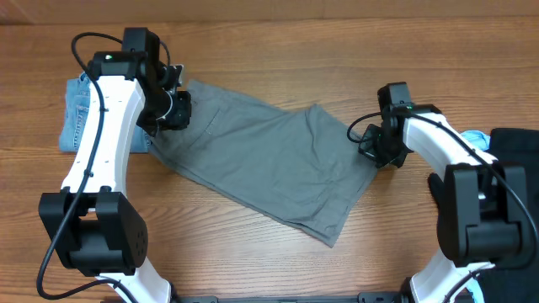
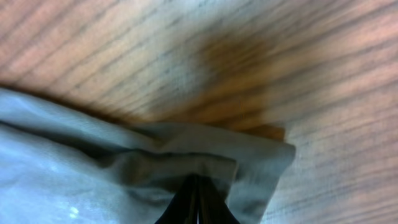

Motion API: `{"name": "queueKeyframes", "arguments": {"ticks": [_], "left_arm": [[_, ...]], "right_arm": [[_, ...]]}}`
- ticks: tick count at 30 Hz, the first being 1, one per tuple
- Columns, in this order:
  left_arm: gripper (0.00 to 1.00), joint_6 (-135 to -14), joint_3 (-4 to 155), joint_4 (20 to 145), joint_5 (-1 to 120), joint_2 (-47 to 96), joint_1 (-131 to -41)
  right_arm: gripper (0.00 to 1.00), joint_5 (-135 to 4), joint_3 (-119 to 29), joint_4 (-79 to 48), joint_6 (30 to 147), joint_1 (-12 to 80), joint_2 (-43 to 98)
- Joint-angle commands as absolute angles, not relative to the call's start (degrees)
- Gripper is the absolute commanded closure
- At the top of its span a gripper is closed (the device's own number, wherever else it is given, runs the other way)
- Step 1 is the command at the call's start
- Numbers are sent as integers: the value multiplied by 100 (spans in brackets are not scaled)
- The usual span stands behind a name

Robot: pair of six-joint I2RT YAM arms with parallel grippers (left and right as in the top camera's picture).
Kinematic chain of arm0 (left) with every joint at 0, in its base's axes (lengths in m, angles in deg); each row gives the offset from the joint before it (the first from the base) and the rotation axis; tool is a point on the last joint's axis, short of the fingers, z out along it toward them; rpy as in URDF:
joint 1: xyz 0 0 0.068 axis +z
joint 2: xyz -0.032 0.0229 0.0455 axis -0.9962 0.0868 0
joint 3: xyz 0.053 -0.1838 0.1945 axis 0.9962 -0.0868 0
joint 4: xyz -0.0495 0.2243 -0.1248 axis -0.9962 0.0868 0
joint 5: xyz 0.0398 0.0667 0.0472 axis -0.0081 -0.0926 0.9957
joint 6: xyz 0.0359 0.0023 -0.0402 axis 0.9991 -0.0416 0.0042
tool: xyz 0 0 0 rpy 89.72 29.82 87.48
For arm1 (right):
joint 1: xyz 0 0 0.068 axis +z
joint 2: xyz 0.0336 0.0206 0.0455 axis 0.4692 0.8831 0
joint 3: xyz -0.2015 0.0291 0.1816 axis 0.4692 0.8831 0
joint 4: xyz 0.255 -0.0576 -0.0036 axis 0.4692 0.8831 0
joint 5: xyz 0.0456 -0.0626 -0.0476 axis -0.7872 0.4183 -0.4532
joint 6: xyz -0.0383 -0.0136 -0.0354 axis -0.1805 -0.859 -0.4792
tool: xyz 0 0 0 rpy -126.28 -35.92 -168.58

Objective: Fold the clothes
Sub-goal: 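Grasp the shorts' left edge with the left gripper and spread them flat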

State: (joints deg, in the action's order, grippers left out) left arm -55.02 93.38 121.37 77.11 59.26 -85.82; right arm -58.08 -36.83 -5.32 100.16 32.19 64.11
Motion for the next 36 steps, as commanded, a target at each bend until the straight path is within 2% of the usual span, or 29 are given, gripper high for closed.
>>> {"name": "queueKeyframes", "arguments": {"ticks": [1,4,6,7,8,10,14,17,23,26,27,30,33,36], "left_arm": [[86,-5331,9356,12157,7615,5893,-8700],[83,-5331,9356,12181,7615,5895,-8754],[76,-5331,9356,12203,7615,5897,-8774],[71,-5333,9356,12220,7613,5904,-8781],[65,-5331,9341,12222,7610,5904,-8794],[56,-5331,9242,12179,7610,5904,-8814],[53,-5331,8877,12023,7573,5904,-8853],[52,-5333,8606,11905,7571,5904,-8855],[53,-5331,8248,11790,7573,5904,-8853],[50,-5329,8060,11512,7575,5904,-8853],[50,-5331,7979,11376,7575,5904,-8853],[52,-5336,7616,10898,7571,5904,-8853],[71,-5360,7078,10500,7529,5906,-8853],[80,-5360,6770,10375,7532,5906,-8853]], "right_arm": [[96,-5568,-3207,-987,9999,2747,6602],[96,-5758,-3379,-917,9935,2284,6604],[96,-6272,-3642,-689,9614,1984,6595],[91,-6829,-3893,-438,9299,1750,6564],[81,-7498,-4157,-130,8998,1508,6499],[72,-8213,-4409,331,8825,1274,6442],[55,-8934,-4365,823,8233,1311,6444],[52,-8910,-4289,801,8220,1486,6444],[53,-8713,-3845,60,8676,1816,6453],[53,-8713,-3465,-440,8838,1999,6492],[57,-8713,-3358,-600,8954,2048,6499],[96,-8713,-3312,-866,9089,2076,6494],[96,-8713,-3688,-678,9085,1811,6409],[96,-8711,-4096,-399,9063,1532,6328]]}}
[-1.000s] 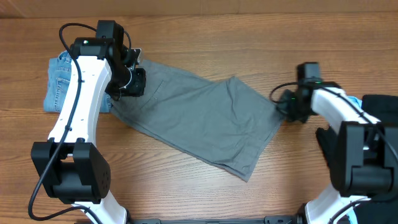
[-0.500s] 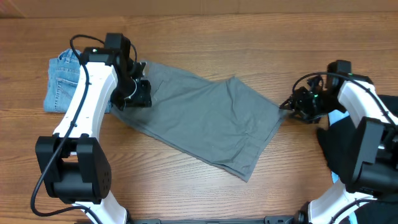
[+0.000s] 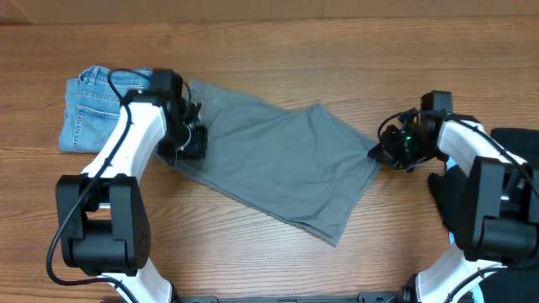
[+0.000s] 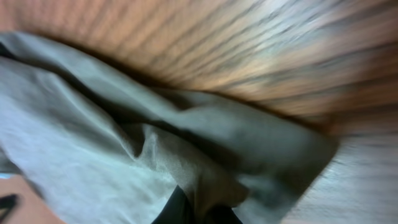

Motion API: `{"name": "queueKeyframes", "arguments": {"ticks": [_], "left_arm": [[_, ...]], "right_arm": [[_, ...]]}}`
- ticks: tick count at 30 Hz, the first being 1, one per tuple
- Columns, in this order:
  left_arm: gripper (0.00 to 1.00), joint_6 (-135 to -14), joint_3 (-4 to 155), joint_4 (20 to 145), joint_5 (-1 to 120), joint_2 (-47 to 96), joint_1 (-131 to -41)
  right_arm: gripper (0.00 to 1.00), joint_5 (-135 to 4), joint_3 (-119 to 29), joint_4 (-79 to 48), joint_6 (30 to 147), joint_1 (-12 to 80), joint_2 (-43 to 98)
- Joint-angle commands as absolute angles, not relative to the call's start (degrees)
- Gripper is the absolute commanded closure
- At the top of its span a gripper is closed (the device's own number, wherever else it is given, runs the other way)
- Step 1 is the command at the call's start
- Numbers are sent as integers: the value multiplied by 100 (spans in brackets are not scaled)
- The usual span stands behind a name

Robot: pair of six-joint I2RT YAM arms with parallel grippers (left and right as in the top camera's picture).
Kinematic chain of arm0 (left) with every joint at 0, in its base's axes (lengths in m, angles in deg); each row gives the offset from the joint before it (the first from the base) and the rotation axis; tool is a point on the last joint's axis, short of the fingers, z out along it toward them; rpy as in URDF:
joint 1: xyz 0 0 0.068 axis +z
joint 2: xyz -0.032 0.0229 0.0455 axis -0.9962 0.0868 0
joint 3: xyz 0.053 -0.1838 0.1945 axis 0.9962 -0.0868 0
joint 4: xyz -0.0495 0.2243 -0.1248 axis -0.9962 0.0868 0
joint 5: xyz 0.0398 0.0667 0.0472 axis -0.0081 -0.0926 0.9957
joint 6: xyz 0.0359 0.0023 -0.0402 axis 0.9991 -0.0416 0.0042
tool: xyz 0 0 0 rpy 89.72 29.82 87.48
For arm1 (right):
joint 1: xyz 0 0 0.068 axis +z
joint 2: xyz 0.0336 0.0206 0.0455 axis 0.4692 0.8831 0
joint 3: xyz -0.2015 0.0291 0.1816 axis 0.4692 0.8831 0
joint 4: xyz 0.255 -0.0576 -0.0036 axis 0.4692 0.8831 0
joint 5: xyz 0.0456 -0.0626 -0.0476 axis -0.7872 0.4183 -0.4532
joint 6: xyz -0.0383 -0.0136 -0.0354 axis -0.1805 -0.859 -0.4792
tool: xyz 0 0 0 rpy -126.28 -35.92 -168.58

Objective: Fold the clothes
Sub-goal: 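Grasp the shorts' left edge with the left gripper and spread them flat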

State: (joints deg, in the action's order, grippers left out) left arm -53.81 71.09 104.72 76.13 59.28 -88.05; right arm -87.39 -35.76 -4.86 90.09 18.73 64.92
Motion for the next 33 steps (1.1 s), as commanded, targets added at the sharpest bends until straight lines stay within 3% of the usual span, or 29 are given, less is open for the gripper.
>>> {"name": "queueKeyframes", "arguments": {"ticks": [1,5,6,7,8,9,15,26,28,29,30,33], "left_arm": [[82,-5360,6694,10343,7532,5906,-8853],[85,-5360,6565,10268,7529,5906,-8853],[85,-5368,6565,10264,7529,5906,-8853],[82,-5373,6565,10260,7532,5904,-8853],[79,-5370,6567,10279,7532,5904,-8853],[78,-5355,6589,10354,7558,5902,-8842],[80,-5351,6949,10878,7816,5871,-8564],[67,-5355,7631,10793,7597,5849,-8073],[76,-5355,7686,10592,7604,5849,-8005],[89,-5360,7679,10347,7696,5865,-7935],[96,-5386,7677,10251,7766,5884,-7915],[96,-5545,7679,9989,8209,5932,-7830]], "right_arm": [[96,-8711,-4230,-311,9063,1444,6324],[96,-8709,-4636,-147,9068,1125,6324],[92,-8709,-4660,-165,9068,1086,6324],[62,-8680,-4665,-193,9068,1016,6324],[50,-8554,-4665,-143,9068,939,6324],[48,-8503,-4671,-73,9068,887,6322],[44,-8506,-4839,406,9068,509,6256],[41,-8761,-4922,1107,8786,487,5292],[42,-8759,-4922,1273,8779,636,5183],[44,-8761,-4922,1389,8777,760,5166],[46,-8761,-4918,1457,8759,843,5166],[67,-8757,-4907,1564,8598,1086,5168]]}}
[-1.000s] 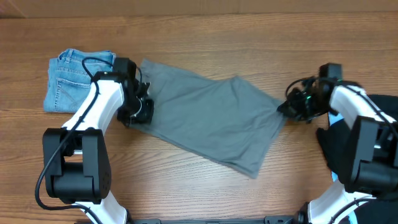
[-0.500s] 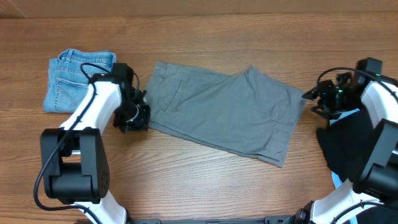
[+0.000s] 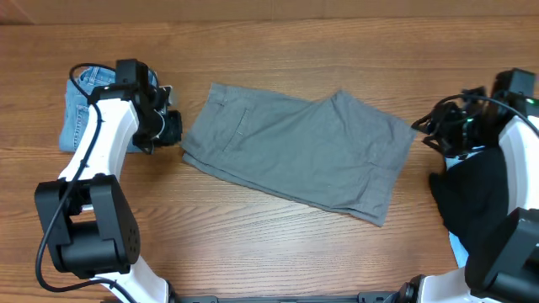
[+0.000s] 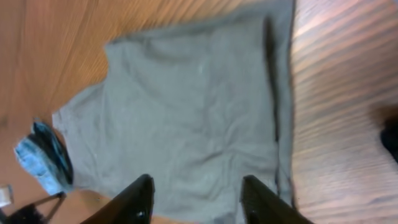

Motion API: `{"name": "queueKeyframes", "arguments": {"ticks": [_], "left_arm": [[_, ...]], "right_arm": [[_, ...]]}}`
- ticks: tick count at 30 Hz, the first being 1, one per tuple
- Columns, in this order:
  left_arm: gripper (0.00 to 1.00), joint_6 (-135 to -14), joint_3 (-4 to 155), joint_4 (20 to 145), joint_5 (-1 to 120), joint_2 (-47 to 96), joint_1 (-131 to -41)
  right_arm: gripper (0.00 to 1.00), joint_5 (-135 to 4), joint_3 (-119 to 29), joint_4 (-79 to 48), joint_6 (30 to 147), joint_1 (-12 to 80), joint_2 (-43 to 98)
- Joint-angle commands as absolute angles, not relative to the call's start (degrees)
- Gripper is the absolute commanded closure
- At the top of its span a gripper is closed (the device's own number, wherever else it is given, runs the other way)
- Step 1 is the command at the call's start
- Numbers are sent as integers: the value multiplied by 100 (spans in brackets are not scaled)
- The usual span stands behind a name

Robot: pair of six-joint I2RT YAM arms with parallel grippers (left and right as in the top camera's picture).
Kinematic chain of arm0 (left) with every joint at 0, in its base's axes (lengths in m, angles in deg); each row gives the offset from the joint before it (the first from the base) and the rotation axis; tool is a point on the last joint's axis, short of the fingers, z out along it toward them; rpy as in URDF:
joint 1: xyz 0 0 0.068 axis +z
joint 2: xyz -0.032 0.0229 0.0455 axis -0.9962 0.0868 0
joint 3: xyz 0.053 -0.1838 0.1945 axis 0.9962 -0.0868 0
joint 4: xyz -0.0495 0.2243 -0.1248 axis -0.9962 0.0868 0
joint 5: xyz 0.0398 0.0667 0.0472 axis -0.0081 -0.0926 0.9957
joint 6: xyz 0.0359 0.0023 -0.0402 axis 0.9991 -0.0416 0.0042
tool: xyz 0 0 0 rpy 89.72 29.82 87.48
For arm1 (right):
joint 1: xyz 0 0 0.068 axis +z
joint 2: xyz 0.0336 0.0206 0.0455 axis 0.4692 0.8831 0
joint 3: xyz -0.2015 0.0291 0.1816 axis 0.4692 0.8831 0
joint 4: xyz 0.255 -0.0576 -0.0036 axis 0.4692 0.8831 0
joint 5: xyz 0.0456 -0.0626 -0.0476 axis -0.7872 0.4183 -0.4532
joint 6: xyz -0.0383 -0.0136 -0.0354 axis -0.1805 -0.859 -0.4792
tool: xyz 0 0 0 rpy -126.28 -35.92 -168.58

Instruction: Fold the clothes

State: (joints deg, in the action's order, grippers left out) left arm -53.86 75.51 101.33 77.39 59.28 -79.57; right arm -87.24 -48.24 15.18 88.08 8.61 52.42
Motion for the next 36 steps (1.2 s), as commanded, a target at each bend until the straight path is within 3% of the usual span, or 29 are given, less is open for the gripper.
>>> {"name": "queueKeyframes", "arguments": {"ticks": [1,5,7,17,21,26,36], "left_arm": [[96,-5598,7677,9912,8358,5934,-7799],[96,-5825,7679,9372,8579,5941,-7340],[96,-5836,7679,9215,8439,5976,-7104],[96,-5762,7679,8614,7460,7152,-6355],[96,-6004,7679,8428,7825,7635,-6228],[96,-6166,7738,8406,8026,7639,-5754],[96,-5805,7885,8491,6631,7320,-5166]], "right_arm": [[74,-8761,-4907,1590,8580,1140,5168],[90,-8759,-4907,1652,8473,1460,5168],[93,-8759,-4907,1636,8475,1562,5168],[93,-8757,-4907,1638,8506,1997,5168],[93,-8759,-4907,1647,8523,2087,5168],[93,-8757,-4907,1660,8523,2128,5168],[92,-8591,-4907,1673,8534,2128,5168]]}}
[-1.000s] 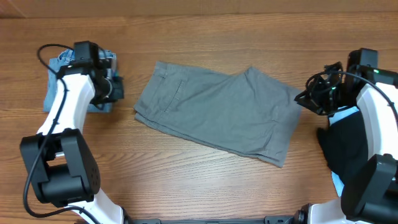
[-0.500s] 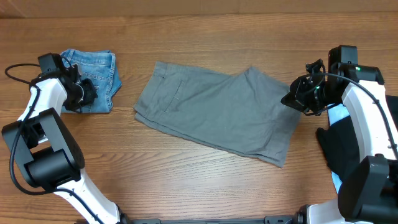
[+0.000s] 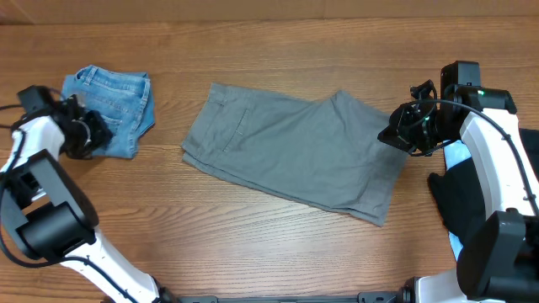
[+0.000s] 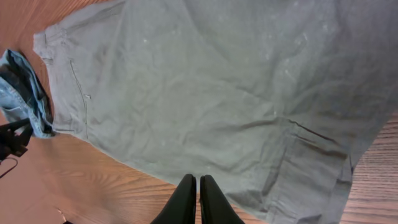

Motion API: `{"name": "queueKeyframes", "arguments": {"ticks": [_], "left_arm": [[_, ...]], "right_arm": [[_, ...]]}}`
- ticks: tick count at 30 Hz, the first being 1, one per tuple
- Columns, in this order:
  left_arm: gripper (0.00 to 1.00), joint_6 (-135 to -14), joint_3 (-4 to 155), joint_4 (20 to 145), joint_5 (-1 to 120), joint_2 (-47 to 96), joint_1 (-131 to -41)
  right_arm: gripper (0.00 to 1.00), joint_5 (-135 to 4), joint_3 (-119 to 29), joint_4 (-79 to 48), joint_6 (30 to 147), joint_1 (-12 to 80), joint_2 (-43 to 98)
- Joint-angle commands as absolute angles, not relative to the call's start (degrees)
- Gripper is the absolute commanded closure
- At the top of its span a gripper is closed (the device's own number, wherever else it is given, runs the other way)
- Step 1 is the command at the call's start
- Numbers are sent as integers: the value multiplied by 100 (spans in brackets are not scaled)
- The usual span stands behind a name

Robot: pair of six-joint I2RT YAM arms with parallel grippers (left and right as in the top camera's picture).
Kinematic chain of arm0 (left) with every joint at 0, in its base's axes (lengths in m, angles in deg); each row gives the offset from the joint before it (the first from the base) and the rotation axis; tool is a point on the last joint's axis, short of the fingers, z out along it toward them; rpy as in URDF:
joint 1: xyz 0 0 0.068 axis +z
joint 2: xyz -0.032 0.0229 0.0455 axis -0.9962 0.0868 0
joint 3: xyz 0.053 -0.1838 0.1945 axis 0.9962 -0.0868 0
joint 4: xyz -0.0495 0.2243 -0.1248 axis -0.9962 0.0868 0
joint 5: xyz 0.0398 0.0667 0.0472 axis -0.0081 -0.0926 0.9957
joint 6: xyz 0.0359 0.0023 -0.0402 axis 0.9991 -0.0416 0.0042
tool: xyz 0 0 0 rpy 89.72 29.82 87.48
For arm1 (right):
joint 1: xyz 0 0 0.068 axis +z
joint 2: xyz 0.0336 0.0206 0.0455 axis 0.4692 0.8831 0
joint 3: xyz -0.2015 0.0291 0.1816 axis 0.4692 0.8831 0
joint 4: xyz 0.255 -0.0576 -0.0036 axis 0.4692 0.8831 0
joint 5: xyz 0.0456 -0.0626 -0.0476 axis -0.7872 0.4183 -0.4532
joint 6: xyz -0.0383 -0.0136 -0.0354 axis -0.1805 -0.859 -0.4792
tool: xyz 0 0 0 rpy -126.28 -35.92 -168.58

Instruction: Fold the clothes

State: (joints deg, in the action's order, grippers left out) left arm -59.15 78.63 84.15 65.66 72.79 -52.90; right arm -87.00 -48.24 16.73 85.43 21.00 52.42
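Grey shorts (image 3: 295, 151) lie spread flat across the middle of the table, waistband to the left. In the right wrist view the shorts (image 4: 205, 93) fill most of the frame. My right gripper (image 3: 386, 135) hovers at their right edge, and its fingers (image 4: 198, 179) are shut with nothing between them. A folded pair of blue jeans (image 3: 114, 97) lies at the far left. My left gripper (image 3: 84, 135) sits at the jeans' left lower corner, too small and dark to read.
A black cloth pile (image 3: 505, 194) lies at the right table edge under the right arm, with a light blue item (image 3: 456, 155) beside it. The jeans' edge (image 4: 22, 93) shows at the left of the right wrist view.
My right gripper was open, off the shorts' right end; now it is shut and over their right edge. My left gripper has gone from the jeans' right side to their left side. The shorts lie unchanged.
First both grippers held opposite ends of the shorts, which lay slanted near the jeans. Then the shorts sat a little further right, still gripped. Later they lay flat mid-table, released, with the right gripper open. Now the right is shut above them and the left is far left.
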Motion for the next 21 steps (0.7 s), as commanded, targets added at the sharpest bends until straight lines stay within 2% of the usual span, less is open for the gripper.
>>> {"name": "queueKeyframes", "arguments": {"ticks": [1,6,11,12,15,21], "left_arm": [[96,-5768,7898,8507,6629,7154,-5166],[94,-5757,7907,8662,6465,5746,-5295],[85,-5731,7907,9106,6458,4715,-5701],[85,-5687,7905,9274,6439,4590,-5828],[95,-5303,7905,9877,6349,4453,-6328],[96,-5183,7485,10301,6594,4933,-7275]], "right_arm": [[92,-8471,-4907,1684,8630,2128,5168],[93,-7111,-4780,1737,10119,2128,5174],[96,-7056,-4363,1453,10521,2128,5185],[96,-7054,-4212,1330,10587,2128,5190],[96,-7183,-3836,1068,10539,2128,5190],[96,-7288,-3506,1136,10110,2126,5187]]}}
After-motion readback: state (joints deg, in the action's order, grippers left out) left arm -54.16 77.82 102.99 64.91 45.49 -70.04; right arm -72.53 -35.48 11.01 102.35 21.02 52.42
